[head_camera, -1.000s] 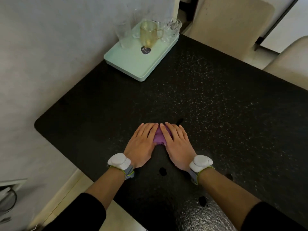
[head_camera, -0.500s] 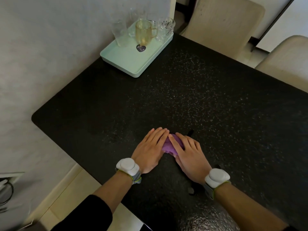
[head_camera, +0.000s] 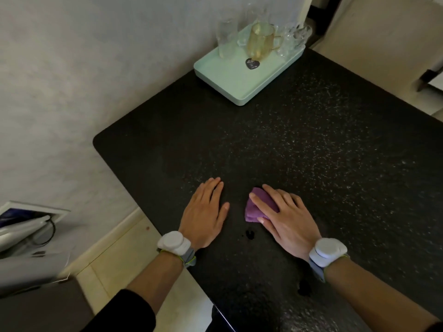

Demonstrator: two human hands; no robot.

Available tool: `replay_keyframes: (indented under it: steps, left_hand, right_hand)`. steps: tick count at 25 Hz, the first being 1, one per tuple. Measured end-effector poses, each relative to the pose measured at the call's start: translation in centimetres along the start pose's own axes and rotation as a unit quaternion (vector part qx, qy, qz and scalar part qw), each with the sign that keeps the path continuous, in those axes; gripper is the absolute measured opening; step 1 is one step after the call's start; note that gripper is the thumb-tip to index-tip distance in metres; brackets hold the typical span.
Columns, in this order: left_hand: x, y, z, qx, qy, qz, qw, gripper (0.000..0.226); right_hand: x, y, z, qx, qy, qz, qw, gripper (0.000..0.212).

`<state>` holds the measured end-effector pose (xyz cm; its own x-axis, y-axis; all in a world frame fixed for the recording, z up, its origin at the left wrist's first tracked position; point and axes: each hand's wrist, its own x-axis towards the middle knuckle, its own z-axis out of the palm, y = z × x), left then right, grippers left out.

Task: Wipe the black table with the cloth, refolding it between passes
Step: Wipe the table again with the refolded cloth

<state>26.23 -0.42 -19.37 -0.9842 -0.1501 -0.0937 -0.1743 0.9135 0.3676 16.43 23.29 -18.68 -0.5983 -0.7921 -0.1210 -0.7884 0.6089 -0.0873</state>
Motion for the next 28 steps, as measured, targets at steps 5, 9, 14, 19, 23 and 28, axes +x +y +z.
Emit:
replay_keyframes:
  steps: [5, 9, 14, 19, 23, 28]
  left_hand:
    - [1.0, -5.6, -0.8, 0.047, 0.062, -0.048, 0.996, 0.052]
    - [1.2, -8.0, -0.6, 0.065, 0.074, -0.037, 0.994, 0.044]
    - [1.2, -8.0, -0.2, 0.072, 0.104, -0.040, 0.991, 0.043]
    - [1.2, -7.9, 0.0, 0.083, 0.110, -0.041, 0.990, 0.044]
    - [-0.1, -5.7, 1.2, 0.078, 0.118, -0.043, 0.989, 0.045]
    - [-3.4, -2.2, 3.0, 0.066, 0.112, -0.037, 0.991, 0.045]
  right_hand:
    - [5.4, -0.4, 0.0, -0.006, 0.028, 0.034, 0.999, 0.063]
    - [10.0, -0.5, 0.3, -0.022, 0.045, 0.038, 0.998, 0.062]
    - [9.3, -1.2, 0.4, -0.026, 0.053, 0.033, 0.998, 0.061]
    - [4.1, -3.8, 0.8, -0.014, 0.033, -0.029, 0.999, 0.058]
    - [-0.3, -5.7, 1.2, -0.018, 0.018, -0.059, 0.998, 0.056]
    - [-4.7, -7.3, 1.8, -0.006, 0.010, -0.079, 0.997, 0.054]
